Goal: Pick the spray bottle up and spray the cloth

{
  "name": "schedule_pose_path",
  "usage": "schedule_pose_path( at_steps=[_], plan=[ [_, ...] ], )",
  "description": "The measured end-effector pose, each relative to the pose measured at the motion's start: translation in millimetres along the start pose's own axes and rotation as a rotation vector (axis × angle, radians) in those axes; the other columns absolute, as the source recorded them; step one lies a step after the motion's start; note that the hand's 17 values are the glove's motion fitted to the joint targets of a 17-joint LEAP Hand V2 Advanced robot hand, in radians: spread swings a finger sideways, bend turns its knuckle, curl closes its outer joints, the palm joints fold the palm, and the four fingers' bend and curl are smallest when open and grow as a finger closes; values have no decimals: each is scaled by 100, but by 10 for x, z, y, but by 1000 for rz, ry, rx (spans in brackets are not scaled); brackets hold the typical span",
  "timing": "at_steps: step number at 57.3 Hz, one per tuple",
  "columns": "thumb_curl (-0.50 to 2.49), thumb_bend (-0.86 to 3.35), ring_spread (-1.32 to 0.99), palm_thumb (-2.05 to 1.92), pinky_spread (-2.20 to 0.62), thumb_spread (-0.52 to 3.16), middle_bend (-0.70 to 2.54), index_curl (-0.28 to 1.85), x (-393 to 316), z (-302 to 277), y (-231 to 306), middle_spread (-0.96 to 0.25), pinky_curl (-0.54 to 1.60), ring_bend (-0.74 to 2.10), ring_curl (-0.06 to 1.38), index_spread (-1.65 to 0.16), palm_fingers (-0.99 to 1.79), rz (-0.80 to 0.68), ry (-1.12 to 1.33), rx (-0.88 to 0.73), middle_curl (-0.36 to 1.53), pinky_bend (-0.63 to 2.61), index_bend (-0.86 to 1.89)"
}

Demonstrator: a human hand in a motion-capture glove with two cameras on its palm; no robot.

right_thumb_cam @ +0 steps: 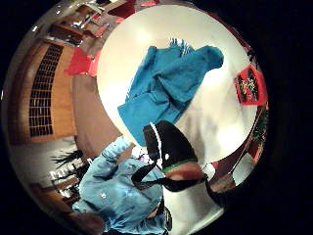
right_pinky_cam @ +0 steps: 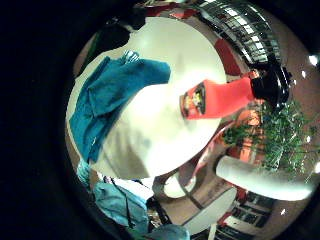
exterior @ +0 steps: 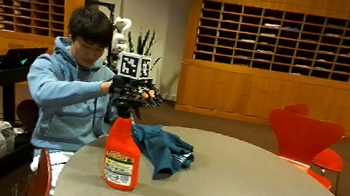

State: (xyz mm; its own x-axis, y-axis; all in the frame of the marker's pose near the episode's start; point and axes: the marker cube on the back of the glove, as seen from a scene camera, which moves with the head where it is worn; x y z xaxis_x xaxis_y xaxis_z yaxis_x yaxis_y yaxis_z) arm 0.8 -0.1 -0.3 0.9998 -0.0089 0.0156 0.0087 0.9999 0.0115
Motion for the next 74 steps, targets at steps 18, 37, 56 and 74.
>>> schedule_pose_path(
  at_steps=[18, 37, 56, 74],
  plan=[
    [21, 17, 3, 54, 19, 95, 28, 15, 65, 70, 155, -6, 24, 41, 20, -35, 43, -45, -55, 108, 22, 42, 12],
    [29, 4, 2, 60, 19, 104, 28, 19, 454, -84, 453, -7, 29, 41, 25, -36, 41, -22, -199, 323, 30, 40, 12],
    [36, -2, -2, 72, 16, 103, 29, 26, 975, 65, 704, -10, 31, 39, 29, -33, 61, 116, -490, 690, 35, 30, 14],
    [40, -2, -2, 73, 15, 101, 26, 24, 1238, 242, 793, -10, 34, 39, 32, -31, 56, 300, -681, 862, 37, 32, 10]
  ],
)
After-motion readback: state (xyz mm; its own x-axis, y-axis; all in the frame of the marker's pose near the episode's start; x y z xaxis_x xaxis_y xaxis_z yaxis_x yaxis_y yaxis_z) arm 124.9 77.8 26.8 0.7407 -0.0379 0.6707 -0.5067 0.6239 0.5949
